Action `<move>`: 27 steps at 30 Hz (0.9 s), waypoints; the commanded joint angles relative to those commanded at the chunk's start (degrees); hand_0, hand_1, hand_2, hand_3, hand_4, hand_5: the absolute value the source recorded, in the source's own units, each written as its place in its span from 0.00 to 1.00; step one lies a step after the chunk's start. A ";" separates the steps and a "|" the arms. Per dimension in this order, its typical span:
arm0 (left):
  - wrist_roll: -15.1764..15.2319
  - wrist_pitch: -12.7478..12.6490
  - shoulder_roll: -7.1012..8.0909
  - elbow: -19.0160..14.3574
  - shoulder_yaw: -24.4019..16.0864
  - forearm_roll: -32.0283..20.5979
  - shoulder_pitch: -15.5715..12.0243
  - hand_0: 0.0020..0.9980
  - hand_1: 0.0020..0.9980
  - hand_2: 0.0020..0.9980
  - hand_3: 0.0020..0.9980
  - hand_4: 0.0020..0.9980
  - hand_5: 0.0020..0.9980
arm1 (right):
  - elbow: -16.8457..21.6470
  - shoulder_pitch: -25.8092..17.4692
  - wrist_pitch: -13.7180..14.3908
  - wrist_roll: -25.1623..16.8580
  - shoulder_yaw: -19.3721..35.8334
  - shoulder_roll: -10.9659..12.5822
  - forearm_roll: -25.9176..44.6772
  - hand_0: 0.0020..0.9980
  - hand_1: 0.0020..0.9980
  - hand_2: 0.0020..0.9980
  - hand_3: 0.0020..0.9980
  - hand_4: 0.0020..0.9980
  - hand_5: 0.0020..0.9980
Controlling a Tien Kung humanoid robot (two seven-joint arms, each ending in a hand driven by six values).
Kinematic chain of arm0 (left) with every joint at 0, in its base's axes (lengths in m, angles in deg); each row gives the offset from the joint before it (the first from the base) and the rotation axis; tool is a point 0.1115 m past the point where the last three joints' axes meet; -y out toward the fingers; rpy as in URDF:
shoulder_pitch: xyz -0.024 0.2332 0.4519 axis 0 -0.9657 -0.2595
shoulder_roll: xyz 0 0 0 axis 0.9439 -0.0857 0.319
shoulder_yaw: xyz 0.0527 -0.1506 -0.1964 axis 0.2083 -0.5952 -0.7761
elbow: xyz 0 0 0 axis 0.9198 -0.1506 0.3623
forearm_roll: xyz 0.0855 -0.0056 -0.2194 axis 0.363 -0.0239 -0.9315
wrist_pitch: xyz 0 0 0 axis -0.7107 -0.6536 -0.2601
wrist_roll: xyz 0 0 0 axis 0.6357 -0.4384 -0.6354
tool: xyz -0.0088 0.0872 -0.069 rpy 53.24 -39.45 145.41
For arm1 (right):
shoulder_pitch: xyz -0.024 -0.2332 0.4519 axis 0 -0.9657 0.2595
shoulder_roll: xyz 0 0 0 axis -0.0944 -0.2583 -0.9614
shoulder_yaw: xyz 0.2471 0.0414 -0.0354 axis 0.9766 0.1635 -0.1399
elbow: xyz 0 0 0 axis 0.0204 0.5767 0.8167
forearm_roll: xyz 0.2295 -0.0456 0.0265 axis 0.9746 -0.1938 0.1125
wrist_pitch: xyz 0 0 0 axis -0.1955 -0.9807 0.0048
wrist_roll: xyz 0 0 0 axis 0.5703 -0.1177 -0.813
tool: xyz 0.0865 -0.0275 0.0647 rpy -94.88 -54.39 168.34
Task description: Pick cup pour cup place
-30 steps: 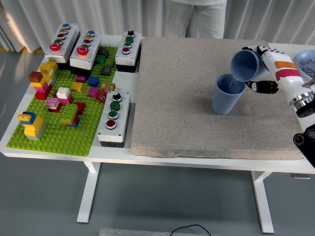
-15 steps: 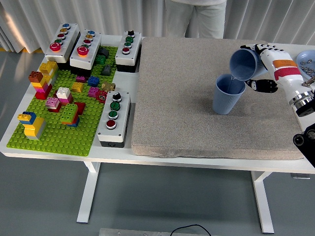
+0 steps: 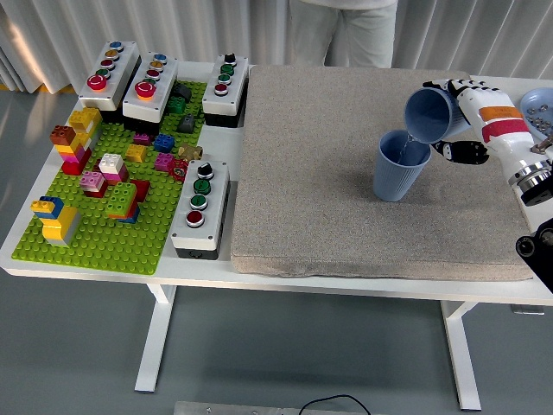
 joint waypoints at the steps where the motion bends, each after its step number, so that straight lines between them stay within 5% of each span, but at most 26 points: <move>1: -0.01 0.01 0.01 0.00 -0.01 0.04 0.00 0.73 0.78 0.82 0.69 0.51 0.95 | 0.02 0.12 0.04 0.03 -0.25 0.20 -0.07 0.82 0.63 0.52 0.54 0.60 0.00; 27: 0.01 0.00 0.03 0.03 -0.07 0.08 0.23 0.73 0.78 0.82 0.69 0.51 0.95 | -0.11 1.53 2.81 1.08 -3.21 1.54 -1.21 0.82 0.63 0.52 0.54 0.60 0.00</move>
